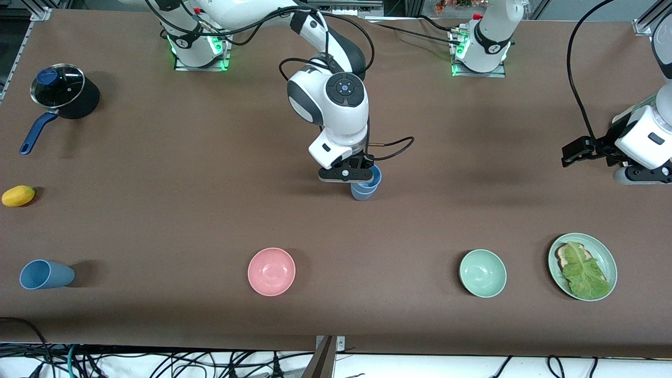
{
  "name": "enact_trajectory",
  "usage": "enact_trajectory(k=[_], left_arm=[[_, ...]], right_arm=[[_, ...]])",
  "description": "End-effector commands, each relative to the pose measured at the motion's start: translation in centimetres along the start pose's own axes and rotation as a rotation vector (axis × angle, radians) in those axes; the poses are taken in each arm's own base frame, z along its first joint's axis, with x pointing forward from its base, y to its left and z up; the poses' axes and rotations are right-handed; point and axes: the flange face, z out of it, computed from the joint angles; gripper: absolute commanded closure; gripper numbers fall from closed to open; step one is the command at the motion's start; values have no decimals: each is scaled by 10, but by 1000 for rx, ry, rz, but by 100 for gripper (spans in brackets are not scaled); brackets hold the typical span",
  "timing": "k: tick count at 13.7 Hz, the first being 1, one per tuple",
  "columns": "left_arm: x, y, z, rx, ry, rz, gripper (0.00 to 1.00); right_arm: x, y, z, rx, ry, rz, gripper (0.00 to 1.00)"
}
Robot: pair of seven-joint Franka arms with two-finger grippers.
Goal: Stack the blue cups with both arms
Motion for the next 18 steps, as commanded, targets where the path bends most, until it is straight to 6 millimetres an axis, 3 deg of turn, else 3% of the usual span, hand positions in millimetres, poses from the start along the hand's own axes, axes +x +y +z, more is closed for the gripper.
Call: enact_trajectory(k=[1, 3, 5, 7, 8, 10, 14, 18], left_arm=[[-3, -4, -3, 10, -1, 11, 0], [-2, -4, -5, 9, 4, 6, 0], [-3, -3, -3, 8, -2, 4, 0], [-3, -4, -3, 8, -4, 1, 0], [-3, -3, -3, 8, -4, 3, 0], [-3, 1, -5, 8, -1, 9, 0], [-5, -2, -3, 7, -18, 4, 0], [-5, 0, -3, 7, -16, 5, 0]], right_arm=[[5, 0, -8, 11, 17, -9, 29], [7, 3, -13, 8, 19, -5, 0], [14, 10, -21, 8, 25, 6, 0], [30, 30, -37, -5, 14, 40, 0], [41, 48, -54, -26, -1, 51, 0], [62, 87, -69, -72, -50, 14, 0], [109, 181, -115, -70, -141, -83, 0], [136, 286, -185, -79, -126, -154, 0]])
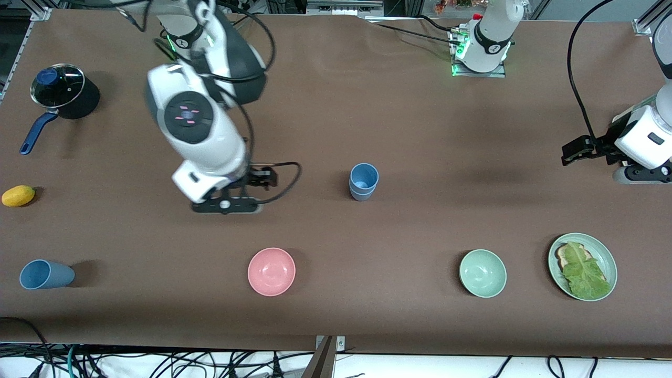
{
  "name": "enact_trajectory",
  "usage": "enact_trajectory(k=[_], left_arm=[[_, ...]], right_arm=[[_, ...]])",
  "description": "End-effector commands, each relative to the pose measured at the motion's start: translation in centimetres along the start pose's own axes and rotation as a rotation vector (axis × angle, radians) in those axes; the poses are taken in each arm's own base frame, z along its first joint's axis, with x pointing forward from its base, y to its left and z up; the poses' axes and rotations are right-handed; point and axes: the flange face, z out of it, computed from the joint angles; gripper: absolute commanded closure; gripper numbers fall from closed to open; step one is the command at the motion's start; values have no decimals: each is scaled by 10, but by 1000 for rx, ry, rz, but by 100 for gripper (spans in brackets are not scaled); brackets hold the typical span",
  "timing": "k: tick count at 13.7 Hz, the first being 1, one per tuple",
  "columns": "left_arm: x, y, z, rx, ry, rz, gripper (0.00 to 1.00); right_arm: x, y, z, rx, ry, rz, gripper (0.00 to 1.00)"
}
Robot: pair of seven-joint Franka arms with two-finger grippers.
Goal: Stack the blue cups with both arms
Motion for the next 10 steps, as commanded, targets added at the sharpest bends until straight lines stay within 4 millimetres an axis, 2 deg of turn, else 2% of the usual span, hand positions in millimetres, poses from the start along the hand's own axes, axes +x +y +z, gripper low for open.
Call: enact_trajectory(k=[1, 2, 5, 8, 10], left_arm=[[-3, 0, -5, 6, -2, 6, 0], [-3, 0, -5, 6, -4, 6, 0], [-3, 0, -5, 6, -4, 6, 0], [-4, 2, -5, 6, -2, 9, 0], [-4, 8, -7, 8, 0, 20, 0]], right_arm=[[-16, 61, -44, 13, 8, -45, 0], [-24, 92, -55, 28, 7, -23, 0], [-56, 166, -69, 100, -13, -35, 0], [-83, 221, -80, 111, -14, -36, 0], [-97, 242, -88, 112, -20, -32, 0]])
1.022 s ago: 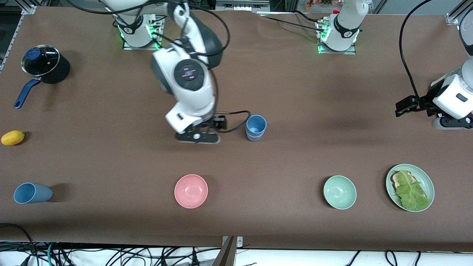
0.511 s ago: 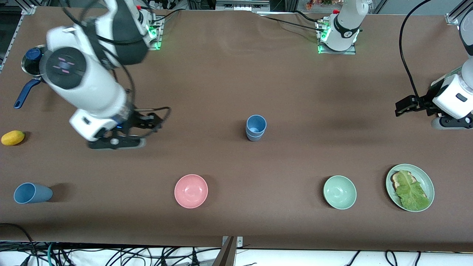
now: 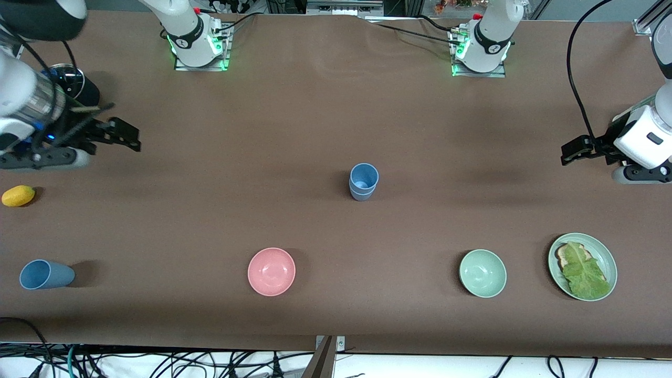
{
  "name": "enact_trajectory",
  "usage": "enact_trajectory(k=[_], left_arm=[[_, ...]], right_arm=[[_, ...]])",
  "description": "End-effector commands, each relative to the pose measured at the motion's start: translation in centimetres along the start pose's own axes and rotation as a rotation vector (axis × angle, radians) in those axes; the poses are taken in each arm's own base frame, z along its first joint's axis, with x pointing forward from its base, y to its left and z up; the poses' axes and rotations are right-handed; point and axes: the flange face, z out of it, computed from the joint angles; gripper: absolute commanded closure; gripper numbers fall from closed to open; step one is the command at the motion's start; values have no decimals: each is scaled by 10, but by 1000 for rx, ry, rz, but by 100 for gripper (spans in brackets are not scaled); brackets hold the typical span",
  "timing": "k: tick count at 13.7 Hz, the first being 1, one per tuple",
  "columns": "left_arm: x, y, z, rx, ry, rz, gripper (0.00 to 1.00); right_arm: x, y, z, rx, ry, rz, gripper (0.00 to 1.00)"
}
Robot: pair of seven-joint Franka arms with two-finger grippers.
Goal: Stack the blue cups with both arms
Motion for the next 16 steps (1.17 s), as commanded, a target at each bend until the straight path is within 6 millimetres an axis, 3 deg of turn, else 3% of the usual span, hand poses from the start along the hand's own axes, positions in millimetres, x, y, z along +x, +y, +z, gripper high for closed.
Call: enact_trajectory(k=[1, 4, 8, 11, 16], left_arm=[[-5, 11, -8, 8, 3, 25, 0], [-8, 39, -11, 15, 7, 76, 0], [-21, 54, -15, 11, -44, 102, 0], [-30, 88, -26, 22, -20, 164, 0], [-34, 74, -39, 8, 6, 125, 0]], right_arm=[[-28, 20, -6, 17, -26, 7, 0], [-31, 42, -10, 14, -24, 5, 0], [-29, 47, -21, 7, -5, -5, 0], [-28, 45, -24, 2, 1, -7, 0], [-28, 50, -28, 1, 8, 0, 0]])
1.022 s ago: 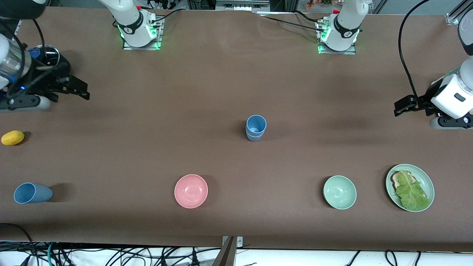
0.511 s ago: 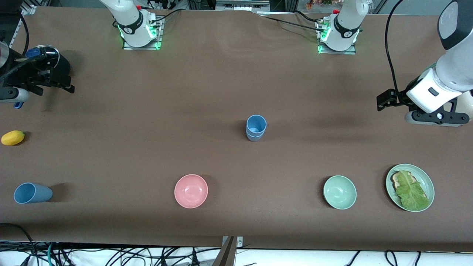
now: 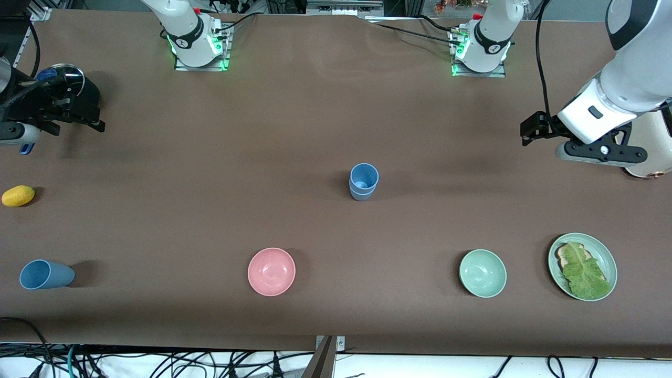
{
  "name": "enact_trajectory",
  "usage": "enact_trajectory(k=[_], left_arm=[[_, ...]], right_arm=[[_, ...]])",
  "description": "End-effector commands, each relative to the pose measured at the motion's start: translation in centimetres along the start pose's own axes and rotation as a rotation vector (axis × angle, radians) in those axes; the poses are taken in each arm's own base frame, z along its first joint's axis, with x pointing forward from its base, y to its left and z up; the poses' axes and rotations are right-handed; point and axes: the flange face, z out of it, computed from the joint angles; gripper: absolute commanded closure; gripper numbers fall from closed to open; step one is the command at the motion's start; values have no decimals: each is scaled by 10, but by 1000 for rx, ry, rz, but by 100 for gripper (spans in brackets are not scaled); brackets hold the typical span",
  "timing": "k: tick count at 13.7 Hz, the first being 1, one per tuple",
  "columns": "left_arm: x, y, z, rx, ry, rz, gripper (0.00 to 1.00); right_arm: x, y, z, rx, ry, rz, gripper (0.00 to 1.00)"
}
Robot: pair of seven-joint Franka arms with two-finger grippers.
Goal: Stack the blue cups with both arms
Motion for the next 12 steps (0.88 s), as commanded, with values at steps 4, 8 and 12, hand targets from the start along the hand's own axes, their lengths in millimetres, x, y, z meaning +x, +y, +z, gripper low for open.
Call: enact_trajectory(k=[4, 8, 12], left_arm=[[-24, -9, -21, -35, 61, -27, 0], [-55, 22, -32, -15, 62, 13, 0], [-54, 22, -35, -16, 49, 26, 0]], right_arm=[[-3, 10, -18, -65, 35, -4, 0], [0, 11, -17, -89, 48, 3, 0], [4, 6, -16, -89, 61, -6, 0]])
